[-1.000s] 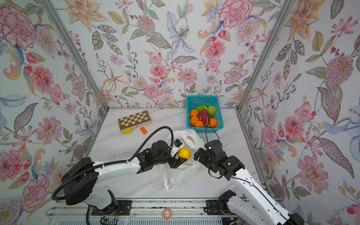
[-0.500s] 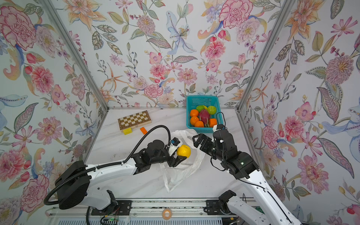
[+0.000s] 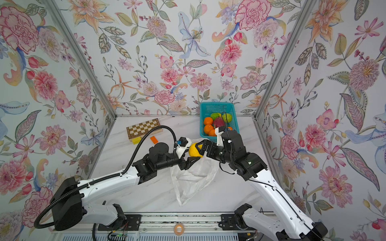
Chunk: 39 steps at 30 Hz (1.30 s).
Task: Untie the knot of the plastic bag and take out the fruit
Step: 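Grasp the yellow fruit with the right gripper from the left gripper, then carry the yellow fruit into the teal basket with the right gripper and release it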
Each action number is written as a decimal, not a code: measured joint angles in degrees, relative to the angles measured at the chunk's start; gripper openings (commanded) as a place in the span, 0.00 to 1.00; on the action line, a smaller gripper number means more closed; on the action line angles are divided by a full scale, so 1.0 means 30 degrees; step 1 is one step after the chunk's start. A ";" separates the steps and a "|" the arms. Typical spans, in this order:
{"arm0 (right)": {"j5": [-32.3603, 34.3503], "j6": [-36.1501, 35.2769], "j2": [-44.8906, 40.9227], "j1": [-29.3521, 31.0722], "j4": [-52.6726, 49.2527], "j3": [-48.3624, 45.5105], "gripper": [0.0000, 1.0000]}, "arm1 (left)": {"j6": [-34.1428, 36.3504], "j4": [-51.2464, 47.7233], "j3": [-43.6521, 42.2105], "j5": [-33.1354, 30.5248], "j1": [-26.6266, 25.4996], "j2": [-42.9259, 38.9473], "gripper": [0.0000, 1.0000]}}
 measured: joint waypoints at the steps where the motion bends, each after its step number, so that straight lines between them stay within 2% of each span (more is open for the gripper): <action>1: -0.0211 -0.0087 0.0109 0.0015 0.0270 0.0109 0.92 | 0.0007 -0.0036 0.0102 0.0036 0.0007 -0.0036 0.60; 4: -0.0641 -0.0277 0.0255 0.0146 0.0772 0.0248 0.85 | 0.0000 -0.0080 0.0415 0.0335 0.0051 -0.0036 0.60; 11: -0.1158 -0.0481 0.0481 0.0306 0.1384 0.0313 0.61 | 0.0015 -0.0335 0.0801 0.0510 0.0109 -0.0036 0.61; 14: -0.1180 -0.0510 0.0561 0.0306 0.1435 0.0386 0.54 | 0.0073 -0.0495 0.0903 0.0474 0.0109 -0.0036 0.67; 18: -0.1115 -0.0488 0.0656 0.0313 0.1428 0.0525 0.54 | 0.0211 -0.0561 0.0969 0.0437 0.0124 -0.0044 0.92; 20: -0.0962 -0.0481 0.0699 0.0379 0.1428 0.0656 0.54 | 0.0313 -0.0627 0.1049 0.0313 0.0124 -0.0080 0.98; 25: -0.0262 -0.0481 0.0729 0.0182 0.1727 0.1304 0.56 | 0.0372 -0.1297 0.1129 -0.0372 0.0124 -0.0831 0.99; 30: 0.0189 -0.0474 0.1202 -0.1246 0.2594 0.2382 0.57 | 0.0532 -0.2747 0.1158 -0.1217 0.0160 -0.1960 0.99; 39: -0.0517 -0.0816 0.4677 -0.4160 0.3810 0.4903 0.57 | 0.0364 -0.5843 0.2455 -0.2397 0.0503 -0.3002 0.99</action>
